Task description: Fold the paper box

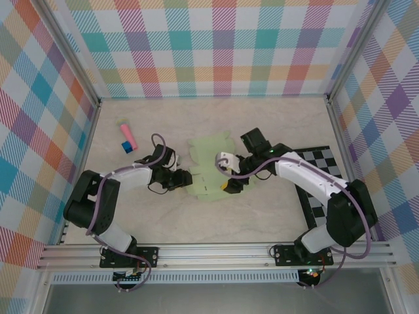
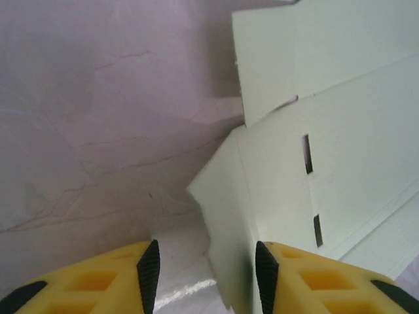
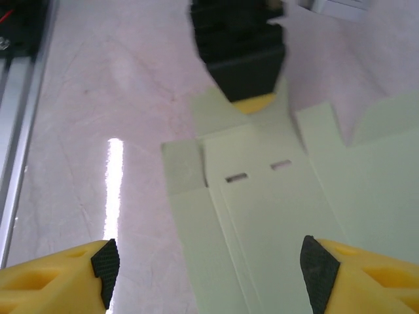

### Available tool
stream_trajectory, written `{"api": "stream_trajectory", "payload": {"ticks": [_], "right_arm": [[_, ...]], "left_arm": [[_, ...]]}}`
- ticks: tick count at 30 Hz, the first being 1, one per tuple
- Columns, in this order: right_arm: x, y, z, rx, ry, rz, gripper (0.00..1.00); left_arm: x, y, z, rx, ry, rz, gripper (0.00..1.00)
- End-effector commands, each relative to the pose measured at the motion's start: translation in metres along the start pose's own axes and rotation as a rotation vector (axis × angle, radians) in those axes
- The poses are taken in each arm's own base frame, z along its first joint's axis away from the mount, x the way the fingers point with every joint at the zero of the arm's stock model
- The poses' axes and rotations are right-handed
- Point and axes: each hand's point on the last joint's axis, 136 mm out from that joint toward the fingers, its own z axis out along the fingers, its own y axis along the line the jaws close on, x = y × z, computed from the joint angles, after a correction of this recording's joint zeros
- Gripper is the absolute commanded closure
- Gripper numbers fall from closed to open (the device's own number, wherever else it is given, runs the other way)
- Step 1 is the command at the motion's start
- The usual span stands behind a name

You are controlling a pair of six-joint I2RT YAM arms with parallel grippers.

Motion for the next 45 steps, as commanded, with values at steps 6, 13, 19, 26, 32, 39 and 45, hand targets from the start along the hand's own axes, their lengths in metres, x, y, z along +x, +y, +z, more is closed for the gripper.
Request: {"api": "stream_trajectory", "payload": {"ticks": [6, 13, 19, 26, 32, 39, 45], "right_arm": [[0.026, 0.032, 0.061, -0.049, 0.080, -0.304, 0.19], [0.056, 0.022, 0.095, 0.022, 0.210, -0.375, 0.20], [0.064, -0.004, 0.110, 0.177, 0.215, -0.400, 0.24], [0.068, -0.013, 0.111, 0.219, 0.246, -0.405, 0.55], [0.065, -0.011, 0.101, 0.213, 0.245, -0.360, 0.83], [0.054, -0.014, 0.083, 0.247, 0.218, -0.375, 0.87], [0.032, -0.011, 0.062, 0.261, 0.143, -0.408, 0.92]], "left_arm": [[-0.007, -0.002, -0.003, 0.040, 0.016, -0.039, 0.70], [-0.005, -0.002, 0.000, 0.051, 0.034, -0.052, 0.70], [-0.006, -0.002, 0.000, 0.055, 0.037, -0.052, 0.70], [-0.011, -0.003, -0.006, 0.058, 0.021, -0.045, 0.66], [-0.038, -0.008, -0.041, 0.088, -0.102, -0.022, 0.24], [-0.071, 0.003, -0.084, 0.049, -0.244, -0.042, 0.12], [-0.100, -0.016, -0.076, 0.179, -0.305, -0.054, 0.13]]}}
